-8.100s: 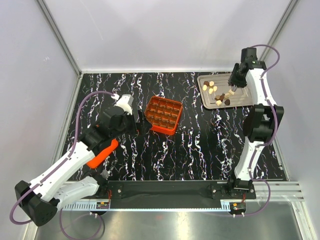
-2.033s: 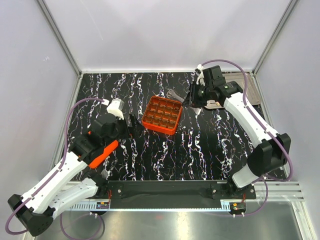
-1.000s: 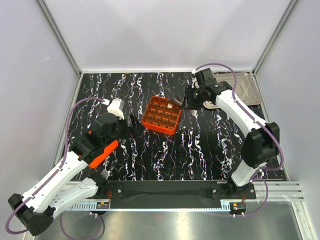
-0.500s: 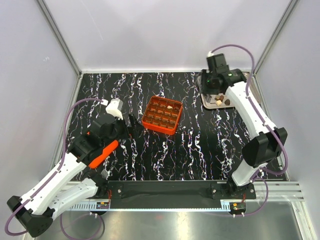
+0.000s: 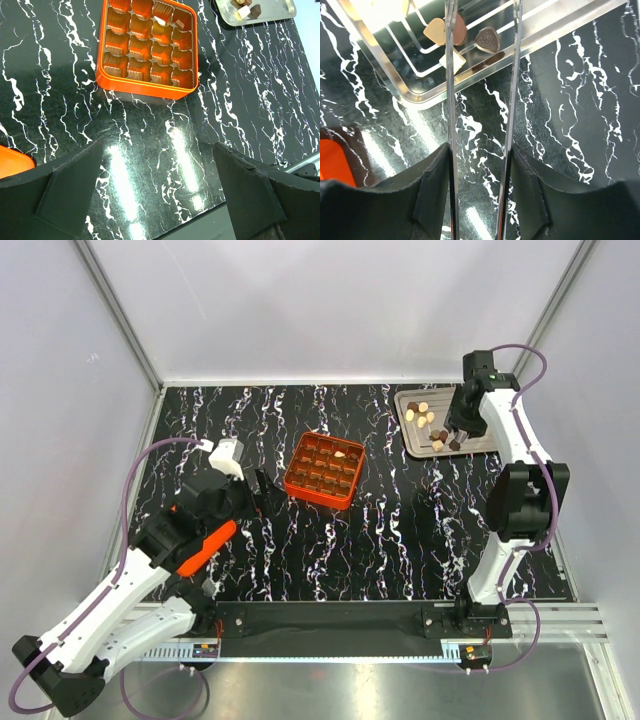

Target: Pack the chocolate

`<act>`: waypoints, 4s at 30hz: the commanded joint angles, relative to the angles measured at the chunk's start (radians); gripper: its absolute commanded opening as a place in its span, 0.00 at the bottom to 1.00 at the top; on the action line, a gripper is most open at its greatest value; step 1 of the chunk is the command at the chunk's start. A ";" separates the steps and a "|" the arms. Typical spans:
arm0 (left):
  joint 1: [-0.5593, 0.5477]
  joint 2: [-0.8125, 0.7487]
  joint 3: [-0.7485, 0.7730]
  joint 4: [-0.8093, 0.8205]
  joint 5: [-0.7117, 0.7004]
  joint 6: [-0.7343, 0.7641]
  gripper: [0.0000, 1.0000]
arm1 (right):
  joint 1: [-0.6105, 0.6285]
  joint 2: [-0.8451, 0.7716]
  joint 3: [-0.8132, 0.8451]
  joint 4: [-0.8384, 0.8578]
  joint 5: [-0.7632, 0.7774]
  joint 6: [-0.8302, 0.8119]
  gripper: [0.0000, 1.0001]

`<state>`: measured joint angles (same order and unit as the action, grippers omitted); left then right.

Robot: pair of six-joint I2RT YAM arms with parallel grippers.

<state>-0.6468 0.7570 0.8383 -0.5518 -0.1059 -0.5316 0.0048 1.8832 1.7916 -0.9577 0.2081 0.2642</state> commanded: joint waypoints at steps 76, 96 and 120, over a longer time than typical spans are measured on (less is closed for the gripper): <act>-0.001 0.015 0.035 0.024 -0.023 -0.001 0.99 | 0.371 -0.222 -0.113 0.198 -0.329 0.121 0.38; -0.001 -0.001 0.031 0.015 -0.029 -0.002 0.99 | 0.589 -0.061 -0.120 0.237 -0.269 0.132 0.40; -0.001 0.007 0.039 0.018 -0.021 -0.004 0.99 | 0.600 -0.094 0.009 0.133 -0.171 0.078 0.50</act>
<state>-0.6468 0.7780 0.8375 -0.5594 -0.1196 -0.5320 0.5949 1.8359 1.7100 -0.8078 -0.0158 0.3767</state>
